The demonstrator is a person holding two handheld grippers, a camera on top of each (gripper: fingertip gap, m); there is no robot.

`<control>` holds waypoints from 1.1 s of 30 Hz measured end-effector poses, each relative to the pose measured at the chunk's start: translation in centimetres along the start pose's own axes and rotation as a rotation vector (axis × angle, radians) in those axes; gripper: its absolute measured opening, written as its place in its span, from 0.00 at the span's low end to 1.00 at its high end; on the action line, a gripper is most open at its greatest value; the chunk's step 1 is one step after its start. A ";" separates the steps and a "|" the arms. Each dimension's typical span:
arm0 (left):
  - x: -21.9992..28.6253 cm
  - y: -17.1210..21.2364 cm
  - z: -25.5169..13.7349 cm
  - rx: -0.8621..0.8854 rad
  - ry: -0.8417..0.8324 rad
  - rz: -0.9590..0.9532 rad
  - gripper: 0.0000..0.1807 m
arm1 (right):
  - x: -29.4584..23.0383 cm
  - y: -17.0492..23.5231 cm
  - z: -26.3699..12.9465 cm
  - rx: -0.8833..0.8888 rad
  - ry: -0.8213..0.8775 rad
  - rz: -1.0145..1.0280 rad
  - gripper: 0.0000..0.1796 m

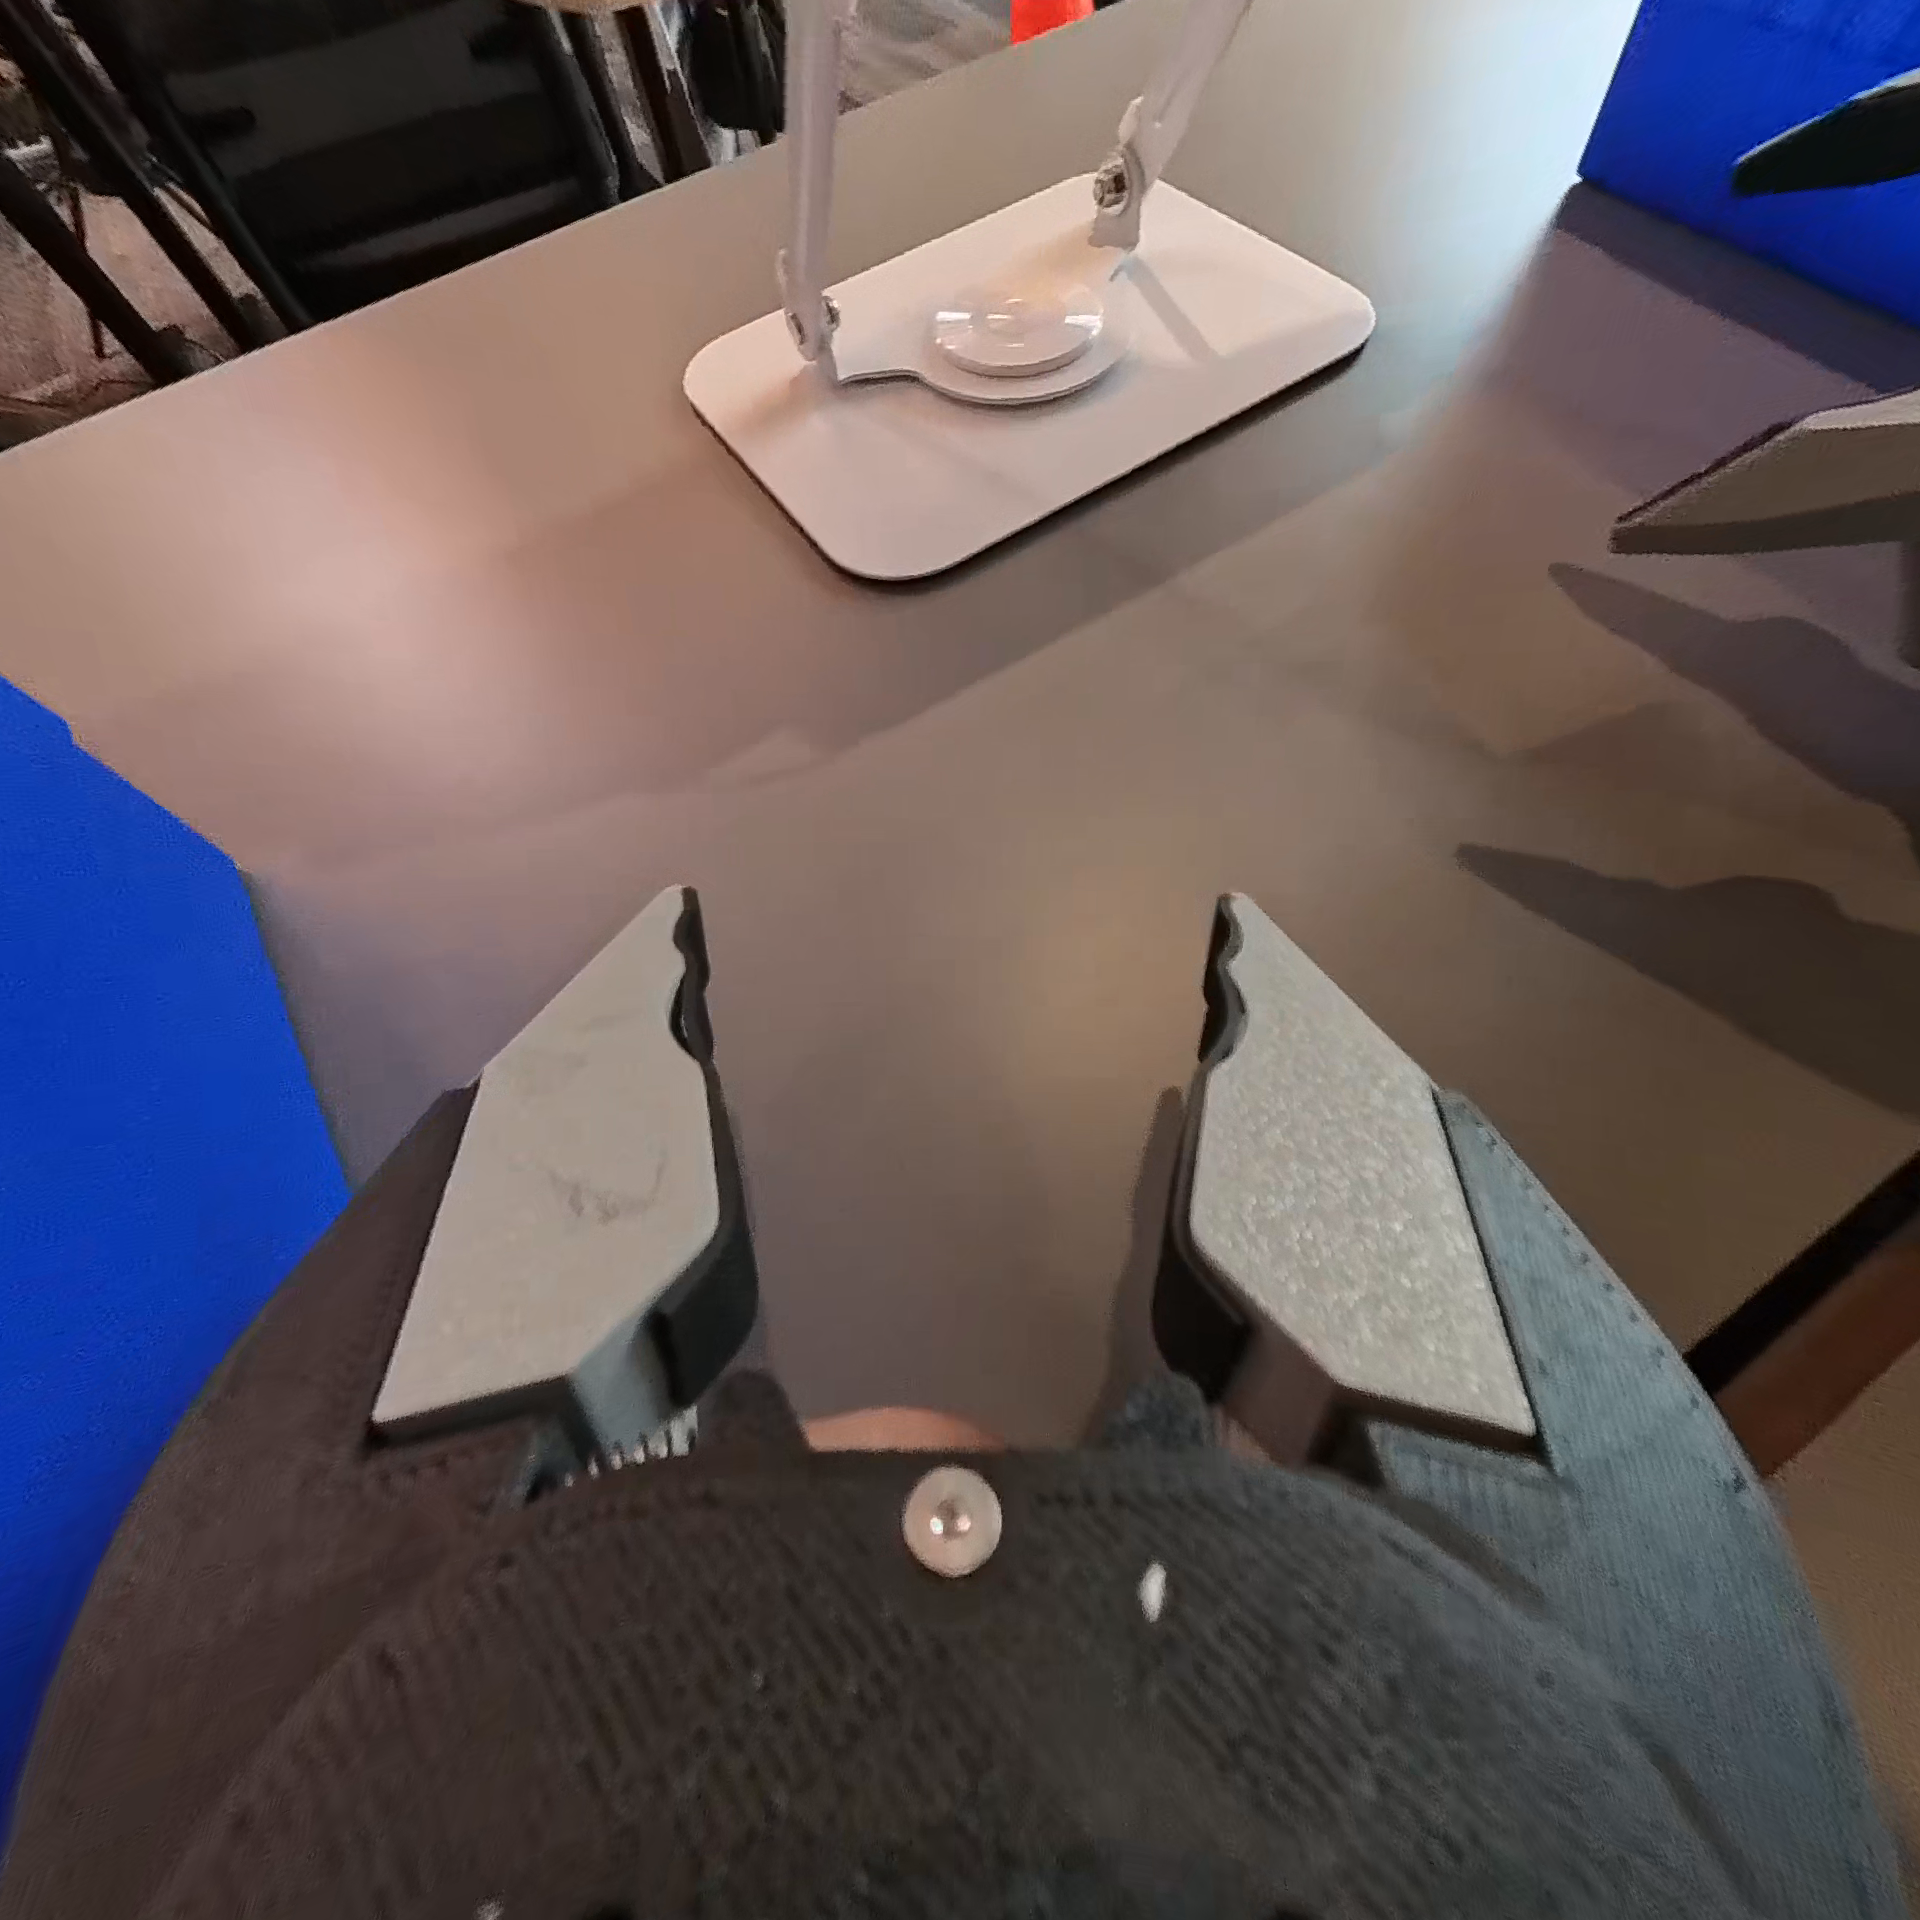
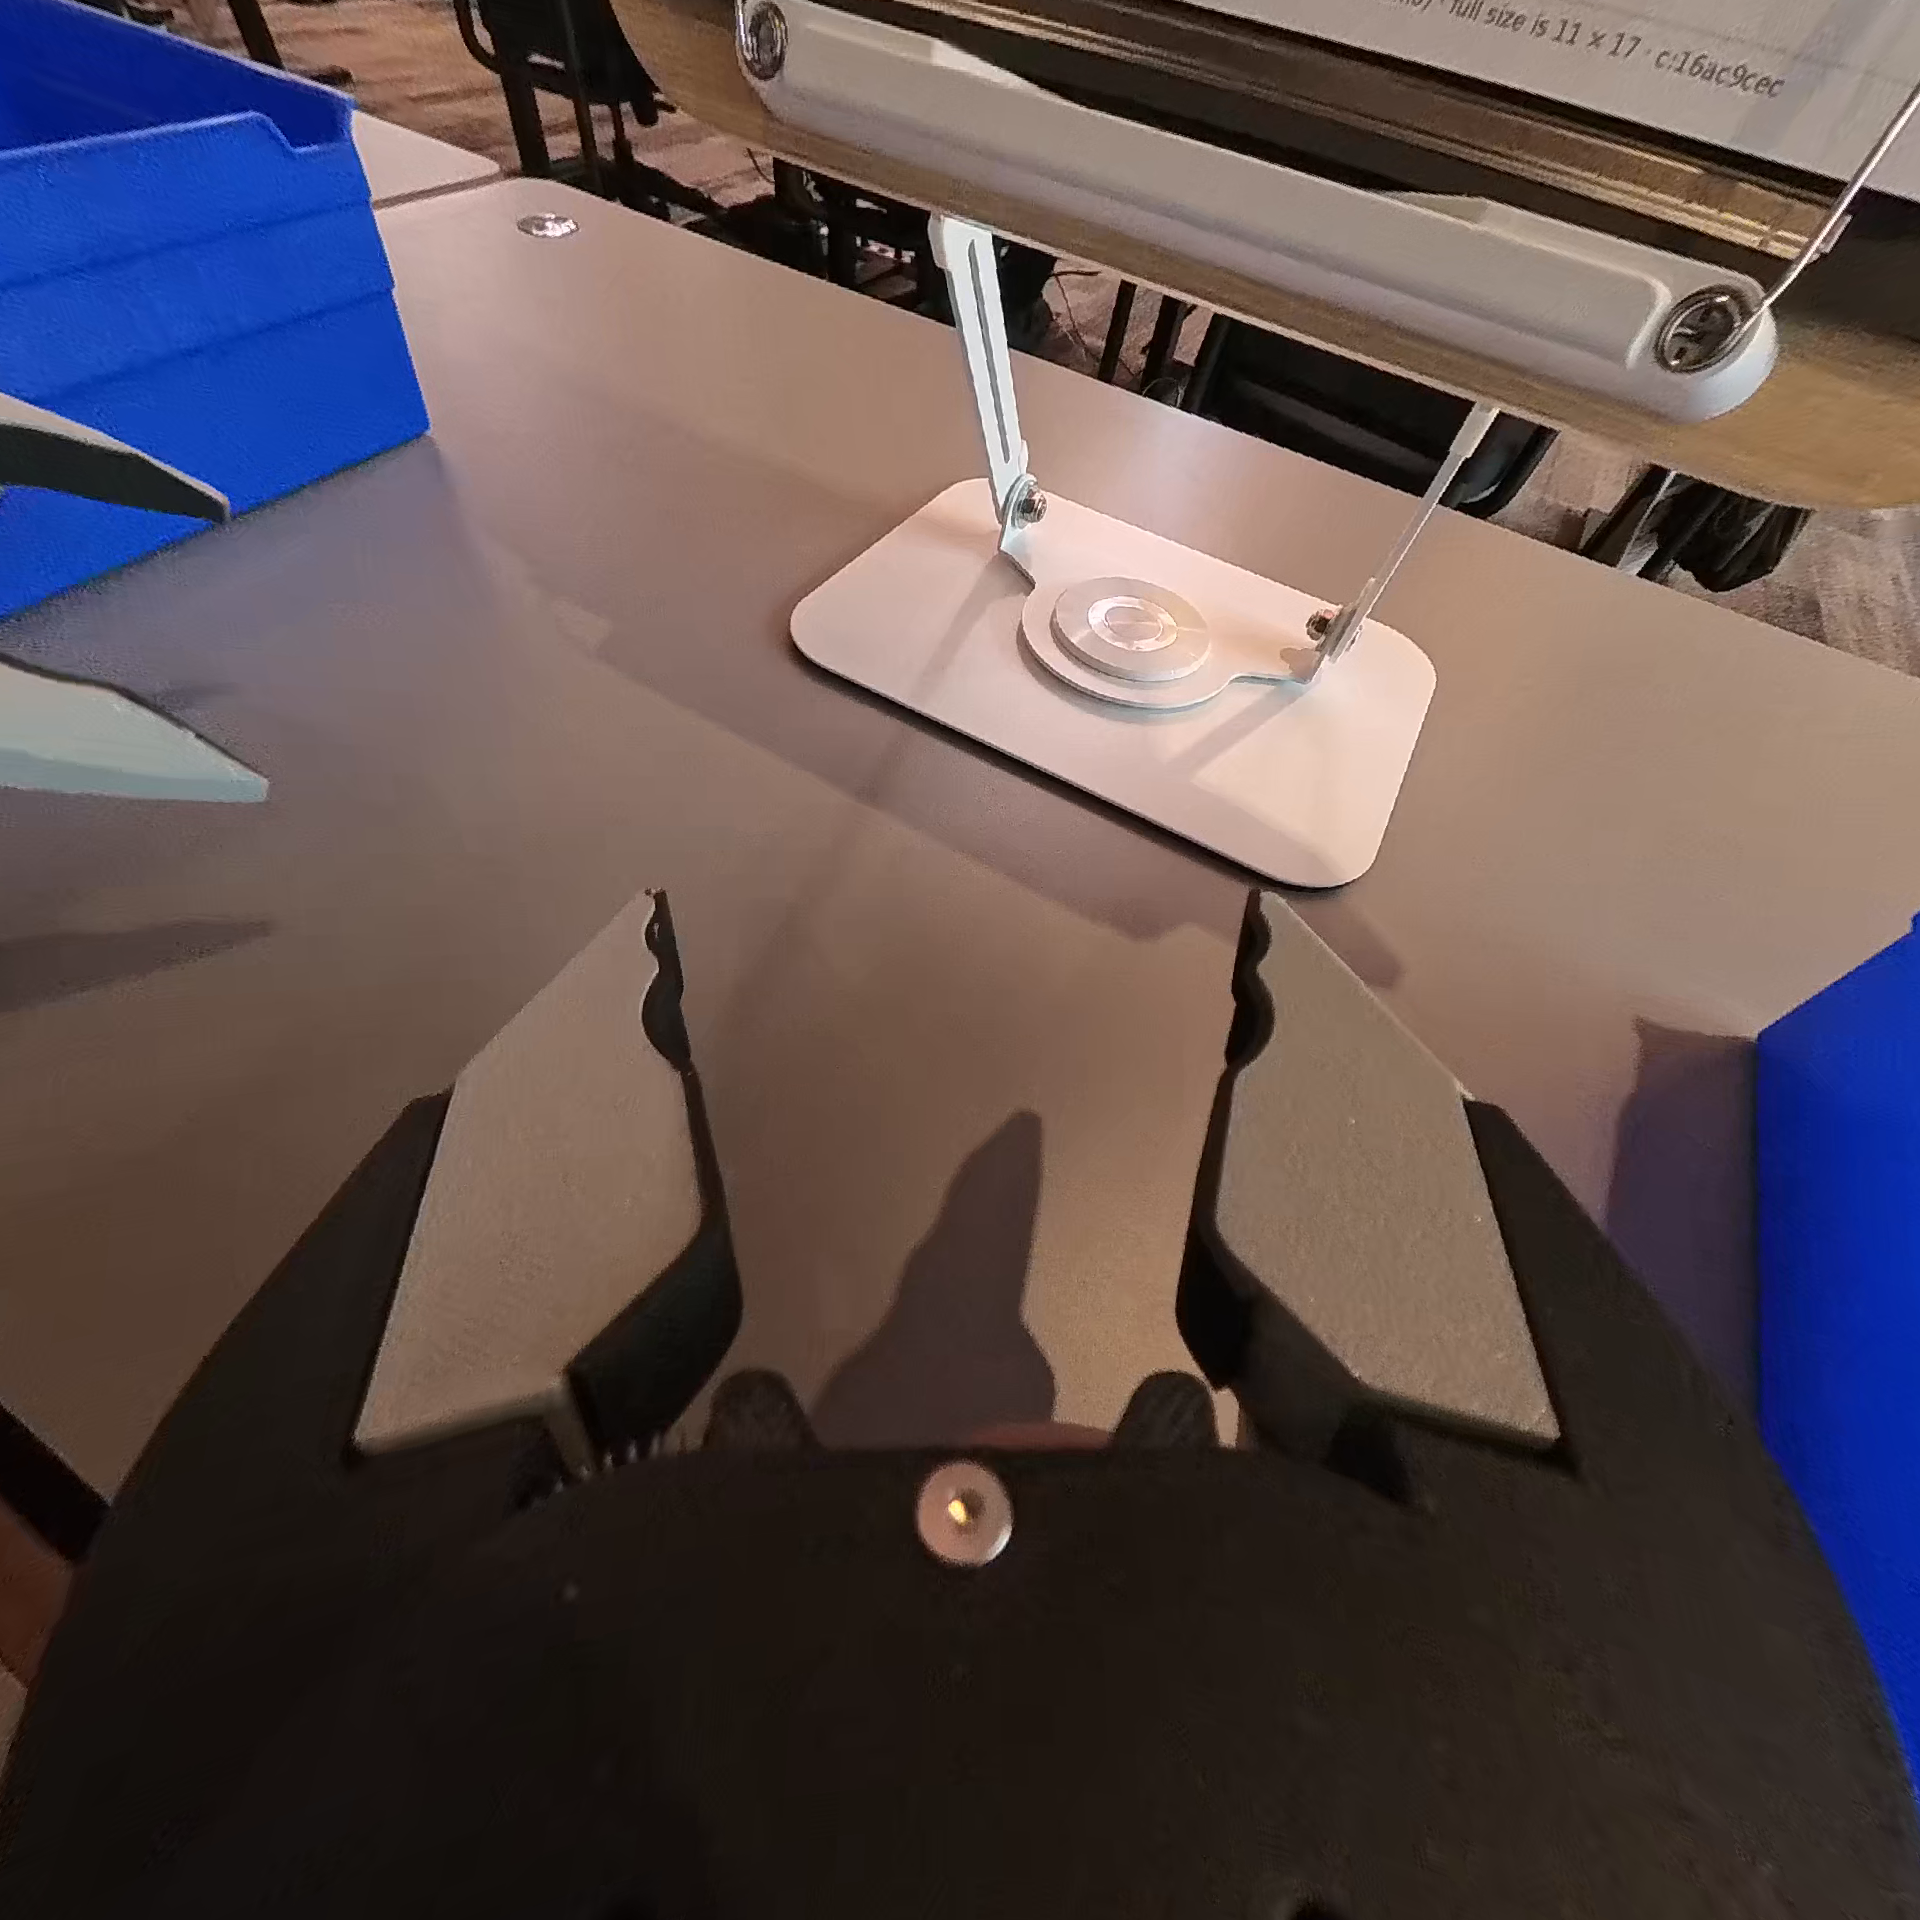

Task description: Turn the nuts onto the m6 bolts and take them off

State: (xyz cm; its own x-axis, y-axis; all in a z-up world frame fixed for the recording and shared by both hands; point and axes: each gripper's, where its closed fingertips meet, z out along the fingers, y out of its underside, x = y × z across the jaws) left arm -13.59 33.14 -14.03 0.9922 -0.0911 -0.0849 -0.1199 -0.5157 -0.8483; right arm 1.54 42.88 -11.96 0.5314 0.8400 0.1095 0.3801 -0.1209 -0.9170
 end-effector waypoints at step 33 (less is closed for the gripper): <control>3.3 0.2 0.2 -0.008 0.095 -0.011 0.52 | -1.4 -0.5 -0.2 0.022 -0.039 -0.024 0.58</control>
State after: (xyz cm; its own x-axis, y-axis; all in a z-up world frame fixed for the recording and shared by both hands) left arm -10.30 32.91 -14.56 0.9859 -0.1657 -0.0249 -0.1094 -0.5237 -0.8449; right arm 0.76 41.63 -11.61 0.4922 0.8626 0.1167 0.3751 -0.0892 -0.9227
